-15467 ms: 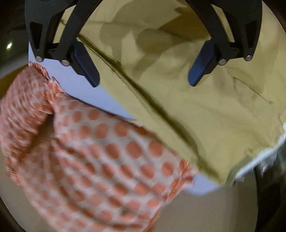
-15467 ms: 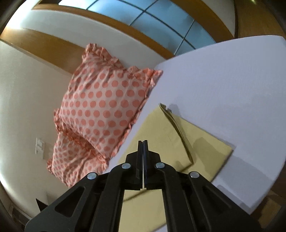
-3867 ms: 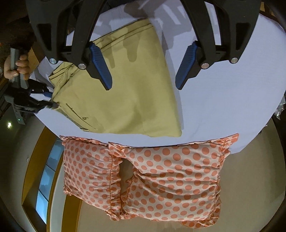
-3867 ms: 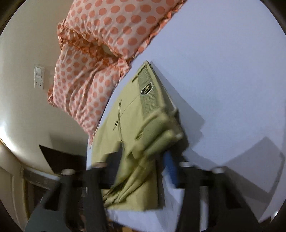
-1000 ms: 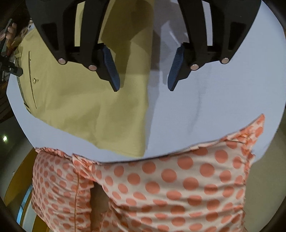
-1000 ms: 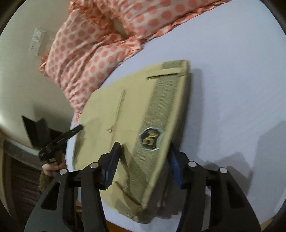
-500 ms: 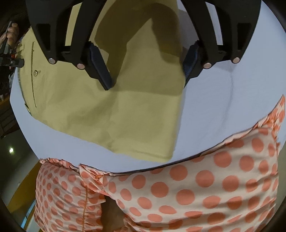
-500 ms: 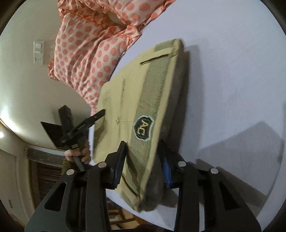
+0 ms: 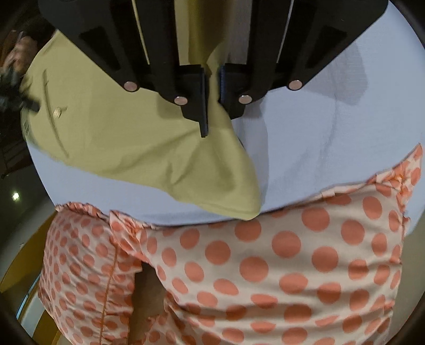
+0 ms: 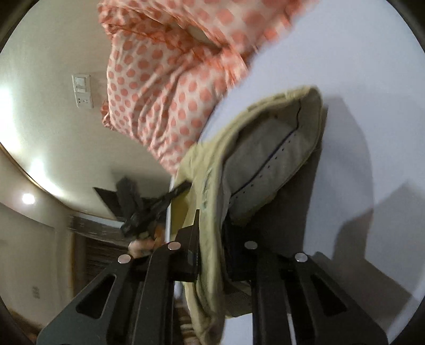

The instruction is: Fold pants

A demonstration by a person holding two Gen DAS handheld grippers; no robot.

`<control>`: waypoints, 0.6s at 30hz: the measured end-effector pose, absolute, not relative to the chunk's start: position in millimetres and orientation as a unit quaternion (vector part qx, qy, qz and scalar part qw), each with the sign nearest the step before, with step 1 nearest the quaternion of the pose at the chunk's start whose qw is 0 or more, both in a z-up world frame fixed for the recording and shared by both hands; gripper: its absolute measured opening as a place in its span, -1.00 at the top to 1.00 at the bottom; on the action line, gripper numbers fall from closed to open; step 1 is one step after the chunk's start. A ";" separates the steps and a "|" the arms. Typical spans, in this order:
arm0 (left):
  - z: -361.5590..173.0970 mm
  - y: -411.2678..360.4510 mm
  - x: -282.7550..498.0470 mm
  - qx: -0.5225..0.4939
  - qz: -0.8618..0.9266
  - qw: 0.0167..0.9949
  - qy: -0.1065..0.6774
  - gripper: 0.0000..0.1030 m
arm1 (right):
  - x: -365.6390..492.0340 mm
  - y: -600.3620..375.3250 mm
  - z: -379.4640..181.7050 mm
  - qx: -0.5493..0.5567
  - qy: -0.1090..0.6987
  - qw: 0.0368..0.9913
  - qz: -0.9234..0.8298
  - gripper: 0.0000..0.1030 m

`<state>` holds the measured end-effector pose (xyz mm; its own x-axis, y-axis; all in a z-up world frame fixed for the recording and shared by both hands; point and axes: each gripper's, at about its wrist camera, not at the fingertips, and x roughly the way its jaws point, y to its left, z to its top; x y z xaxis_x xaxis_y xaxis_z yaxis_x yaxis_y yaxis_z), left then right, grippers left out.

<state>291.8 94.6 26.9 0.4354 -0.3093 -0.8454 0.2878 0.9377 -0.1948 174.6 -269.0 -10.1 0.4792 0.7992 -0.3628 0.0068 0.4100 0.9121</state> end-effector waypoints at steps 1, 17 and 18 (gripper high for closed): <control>29.3 92.5 291.4 -0.015 -0.172 0.855 0.489 0.87 | 183.2 -273.1 0.0 0.457 0.421 0.736 0.268 0.72; 69.3 116.2 202.5 -0.098 -0.167 0.901 0.388 0.24 | 141.4 -265.7 52.1 0.256 0.351 0.891 0.127 -0.11; 65.2 108.0 191.4 -0.108 -0.187 0.893 0.396 0.10 | 145.5 -256.9 50.2 0.246 0.365 0.886 0.143 -0.13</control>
